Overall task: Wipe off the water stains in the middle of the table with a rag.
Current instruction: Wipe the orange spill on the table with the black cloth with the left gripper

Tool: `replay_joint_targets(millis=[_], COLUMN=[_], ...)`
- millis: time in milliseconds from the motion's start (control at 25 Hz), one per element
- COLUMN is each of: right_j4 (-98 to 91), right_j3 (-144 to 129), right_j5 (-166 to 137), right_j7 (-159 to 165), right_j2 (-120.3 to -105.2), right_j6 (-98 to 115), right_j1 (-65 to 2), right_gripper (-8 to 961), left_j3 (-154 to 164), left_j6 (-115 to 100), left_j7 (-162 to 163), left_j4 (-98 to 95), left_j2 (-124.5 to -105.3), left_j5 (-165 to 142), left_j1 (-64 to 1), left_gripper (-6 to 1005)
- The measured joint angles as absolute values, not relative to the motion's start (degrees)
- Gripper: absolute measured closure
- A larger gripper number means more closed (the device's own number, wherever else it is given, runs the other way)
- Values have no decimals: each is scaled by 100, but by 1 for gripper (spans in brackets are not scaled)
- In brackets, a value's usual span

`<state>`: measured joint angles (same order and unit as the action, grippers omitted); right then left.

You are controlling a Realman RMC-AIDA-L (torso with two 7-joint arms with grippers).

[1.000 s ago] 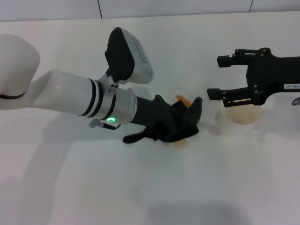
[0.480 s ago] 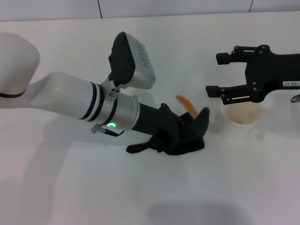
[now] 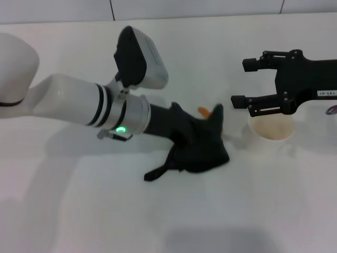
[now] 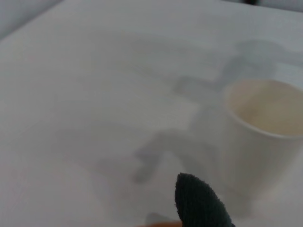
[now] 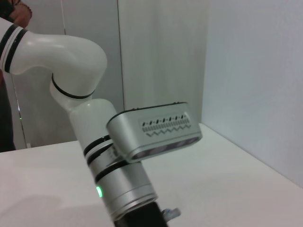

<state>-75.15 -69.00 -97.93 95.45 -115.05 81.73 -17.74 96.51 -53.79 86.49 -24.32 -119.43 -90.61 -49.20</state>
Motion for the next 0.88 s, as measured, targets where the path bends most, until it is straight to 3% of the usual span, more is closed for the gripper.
replay_joint_targets(millis=[880], right_j4=[-7515], right_j3=[-6861], right_j5=[-9808], right_j7=[9545], right_j2=[-11505], right_j6=[8174], right_j1=[-1748], right_gripper=[123], left_j3=[8336], left_j6=[-4286], left_j7=[8638], left_j4=[-2713], left_j2=[-11918], left_j5=[-9854], left_j1=[-4905], left_gripper=[913])
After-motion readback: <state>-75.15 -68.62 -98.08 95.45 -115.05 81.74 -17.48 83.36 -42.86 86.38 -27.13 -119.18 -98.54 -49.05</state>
